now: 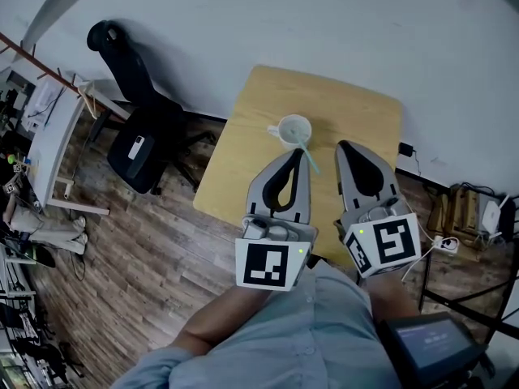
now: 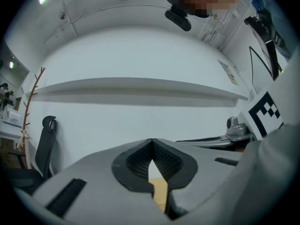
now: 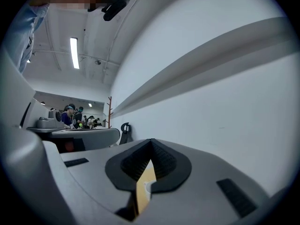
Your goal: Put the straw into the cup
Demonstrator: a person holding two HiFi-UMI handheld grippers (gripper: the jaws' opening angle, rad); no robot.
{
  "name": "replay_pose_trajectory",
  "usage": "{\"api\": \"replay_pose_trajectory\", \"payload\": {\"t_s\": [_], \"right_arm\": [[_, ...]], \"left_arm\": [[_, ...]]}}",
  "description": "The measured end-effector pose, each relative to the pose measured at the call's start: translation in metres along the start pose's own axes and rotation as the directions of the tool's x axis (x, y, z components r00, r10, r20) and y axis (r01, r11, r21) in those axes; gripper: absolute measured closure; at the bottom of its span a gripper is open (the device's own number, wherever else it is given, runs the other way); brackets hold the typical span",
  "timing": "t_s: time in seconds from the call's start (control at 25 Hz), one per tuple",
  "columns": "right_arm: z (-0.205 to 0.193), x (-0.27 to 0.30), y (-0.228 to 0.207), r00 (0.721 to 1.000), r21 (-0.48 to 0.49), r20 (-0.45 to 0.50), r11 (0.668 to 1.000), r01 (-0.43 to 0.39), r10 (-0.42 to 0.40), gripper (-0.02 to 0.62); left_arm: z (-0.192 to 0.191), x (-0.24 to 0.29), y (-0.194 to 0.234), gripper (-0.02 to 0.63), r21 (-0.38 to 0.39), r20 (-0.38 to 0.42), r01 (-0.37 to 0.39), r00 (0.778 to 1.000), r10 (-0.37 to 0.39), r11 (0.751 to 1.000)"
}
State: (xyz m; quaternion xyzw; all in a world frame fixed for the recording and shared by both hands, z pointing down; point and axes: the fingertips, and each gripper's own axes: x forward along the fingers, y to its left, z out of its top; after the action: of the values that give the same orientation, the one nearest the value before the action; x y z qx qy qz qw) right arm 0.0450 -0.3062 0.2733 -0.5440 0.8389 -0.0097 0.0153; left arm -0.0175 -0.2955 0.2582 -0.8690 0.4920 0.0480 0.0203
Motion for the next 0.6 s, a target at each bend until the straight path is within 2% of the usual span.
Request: {"api": "replay_pose_trajectory", "payload": {"t_s": [0.6], "right_arm": [[0.0059, 0.0015, 0.0056, 1.000, -0.006, 0.017, 1.000, -0.019, 0.020, 0.597]], "left_arm": [[0.0075, 0.0004, 0.0001, 0.609, 0.014, 0.019, -0.003, 1.000, 0.002, 1.000]]}}
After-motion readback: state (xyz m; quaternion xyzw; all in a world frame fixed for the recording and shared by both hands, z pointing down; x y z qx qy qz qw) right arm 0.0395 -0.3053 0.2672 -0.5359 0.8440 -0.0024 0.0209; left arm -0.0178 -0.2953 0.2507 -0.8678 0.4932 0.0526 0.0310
